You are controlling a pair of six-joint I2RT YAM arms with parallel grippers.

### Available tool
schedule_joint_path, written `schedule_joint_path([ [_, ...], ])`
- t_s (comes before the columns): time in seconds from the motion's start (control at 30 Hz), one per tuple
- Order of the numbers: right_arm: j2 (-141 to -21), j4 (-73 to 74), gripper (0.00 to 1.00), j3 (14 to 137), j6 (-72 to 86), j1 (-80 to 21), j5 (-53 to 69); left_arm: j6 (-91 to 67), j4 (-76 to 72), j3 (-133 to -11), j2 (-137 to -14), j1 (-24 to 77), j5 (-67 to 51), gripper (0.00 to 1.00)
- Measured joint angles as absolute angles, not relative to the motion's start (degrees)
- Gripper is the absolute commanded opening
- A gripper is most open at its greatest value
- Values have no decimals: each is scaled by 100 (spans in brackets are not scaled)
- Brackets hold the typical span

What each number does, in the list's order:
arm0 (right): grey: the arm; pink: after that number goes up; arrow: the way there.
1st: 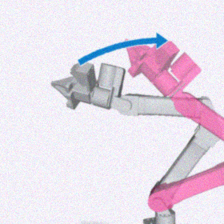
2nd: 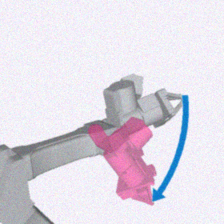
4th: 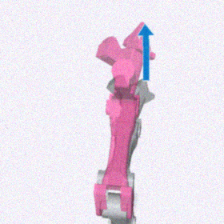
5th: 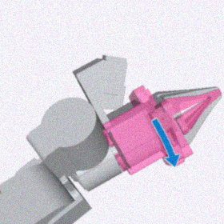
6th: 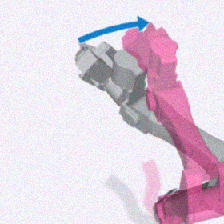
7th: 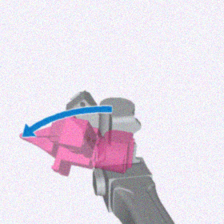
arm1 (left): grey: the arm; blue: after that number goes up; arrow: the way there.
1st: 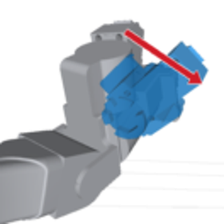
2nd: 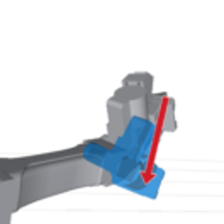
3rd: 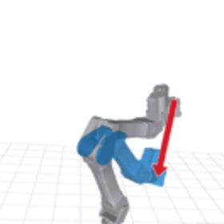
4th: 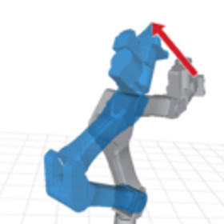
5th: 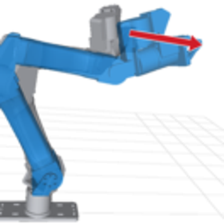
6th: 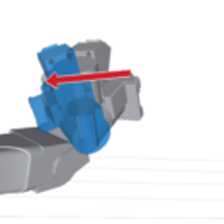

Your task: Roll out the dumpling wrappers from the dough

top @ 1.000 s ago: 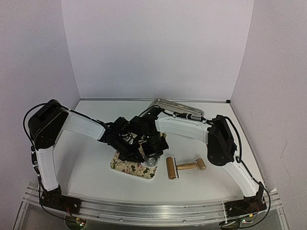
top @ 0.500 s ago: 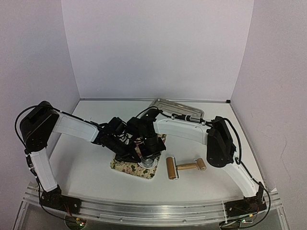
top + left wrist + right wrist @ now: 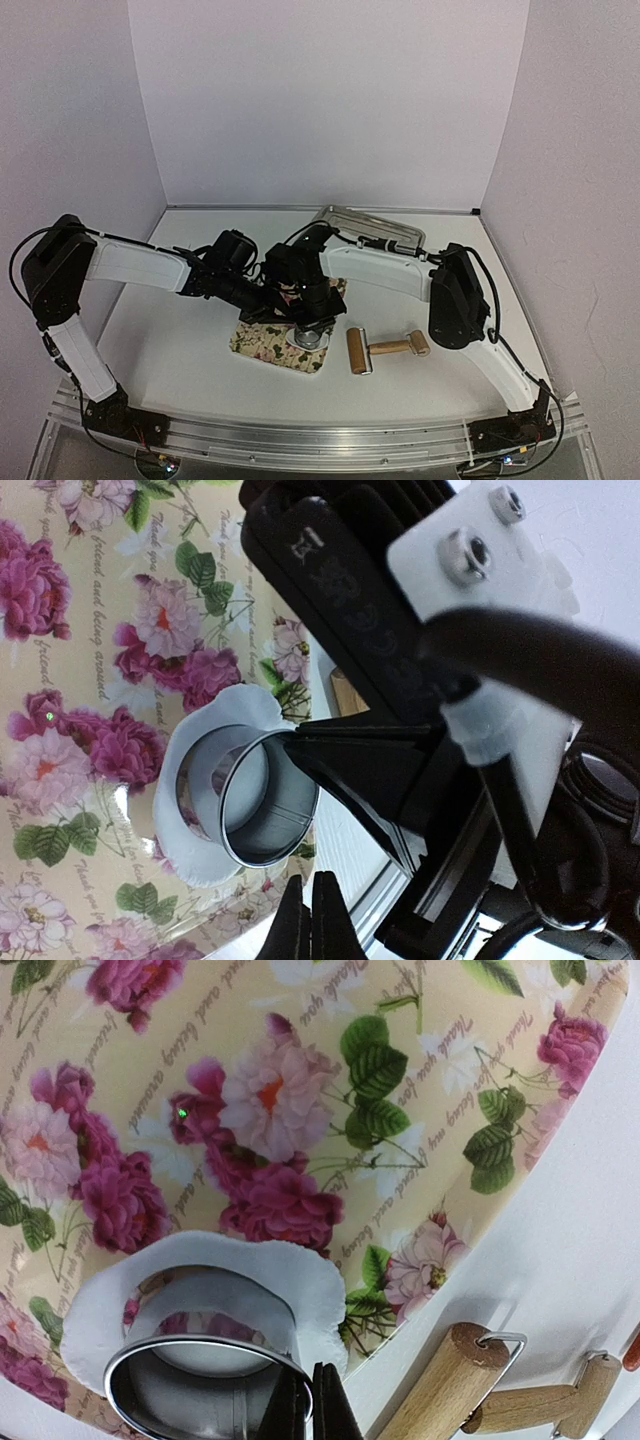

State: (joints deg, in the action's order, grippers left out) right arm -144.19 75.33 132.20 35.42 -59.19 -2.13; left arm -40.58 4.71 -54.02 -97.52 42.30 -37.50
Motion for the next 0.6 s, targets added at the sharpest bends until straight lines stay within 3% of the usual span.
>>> schedule_joint_path([
  [0.23, -14455, 7597, 0, 13303, 3563, -5901, -124, -4040, 487, -5482, -9806, 4228, -3772, 3],
  [0.4, -14454, 7606, 0, 13317, 3610, -5867, -39, -3870, 809, -5656, -9842, 4230, -3580, 26],
  [0.6, -14420, 7589, 0, 13294, 3671, -5846, -36, -3531, 1170, -5662, -9673, 4240, -3197, 38],
])
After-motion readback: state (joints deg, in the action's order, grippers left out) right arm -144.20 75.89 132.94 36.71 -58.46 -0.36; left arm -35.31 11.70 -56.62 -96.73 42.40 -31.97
